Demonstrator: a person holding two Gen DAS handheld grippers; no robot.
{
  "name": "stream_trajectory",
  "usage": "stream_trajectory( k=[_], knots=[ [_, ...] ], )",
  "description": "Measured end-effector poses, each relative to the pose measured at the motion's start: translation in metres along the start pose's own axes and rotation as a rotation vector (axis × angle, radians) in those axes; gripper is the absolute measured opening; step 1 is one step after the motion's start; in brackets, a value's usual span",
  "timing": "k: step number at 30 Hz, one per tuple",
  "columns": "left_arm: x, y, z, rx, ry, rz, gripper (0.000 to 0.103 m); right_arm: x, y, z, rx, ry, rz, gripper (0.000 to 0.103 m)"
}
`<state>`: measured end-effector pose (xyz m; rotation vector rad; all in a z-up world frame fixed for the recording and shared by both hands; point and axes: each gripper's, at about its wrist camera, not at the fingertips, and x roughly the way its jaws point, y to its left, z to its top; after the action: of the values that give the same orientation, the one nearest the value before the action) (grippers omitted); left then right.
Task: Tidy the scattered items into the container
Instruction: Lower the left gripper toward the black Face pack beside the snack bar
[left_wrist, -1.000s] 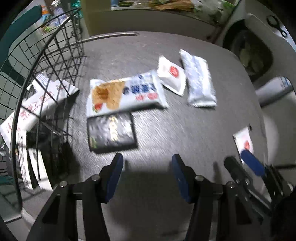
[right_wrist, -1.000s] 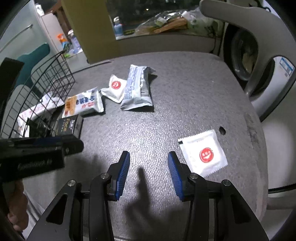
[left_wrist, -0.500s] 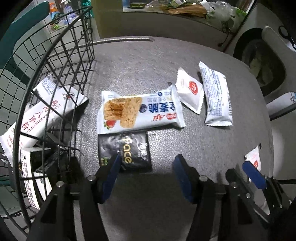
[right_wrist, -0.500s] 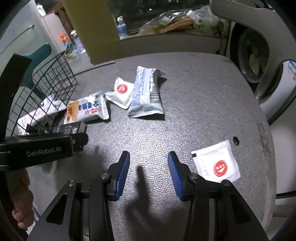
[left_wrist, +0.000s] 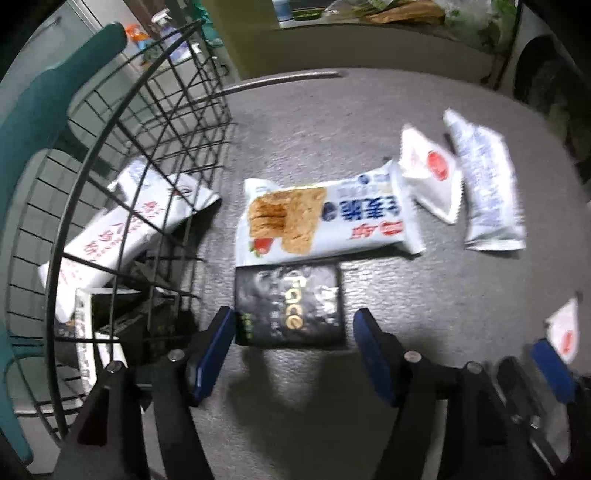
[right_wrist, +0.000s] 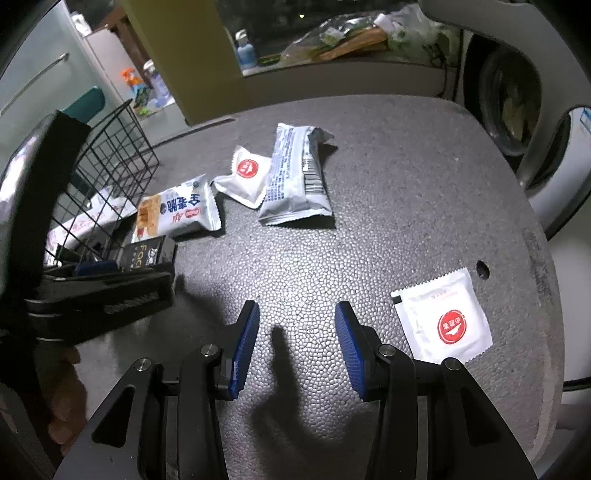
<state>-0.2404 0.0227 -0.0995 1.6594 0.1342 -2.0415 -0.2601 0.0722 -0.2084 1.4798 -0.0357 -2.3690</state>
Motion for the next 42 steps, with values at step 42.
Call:
stream_trajectory(
  k=[42],
  knots=[
    [0.015,0.030,-0.057,-0.090,0.080,-0.365,0.073,0.012,0.032,0.027,-0.177,-0.043,-0.010,0.043]
  ],
)
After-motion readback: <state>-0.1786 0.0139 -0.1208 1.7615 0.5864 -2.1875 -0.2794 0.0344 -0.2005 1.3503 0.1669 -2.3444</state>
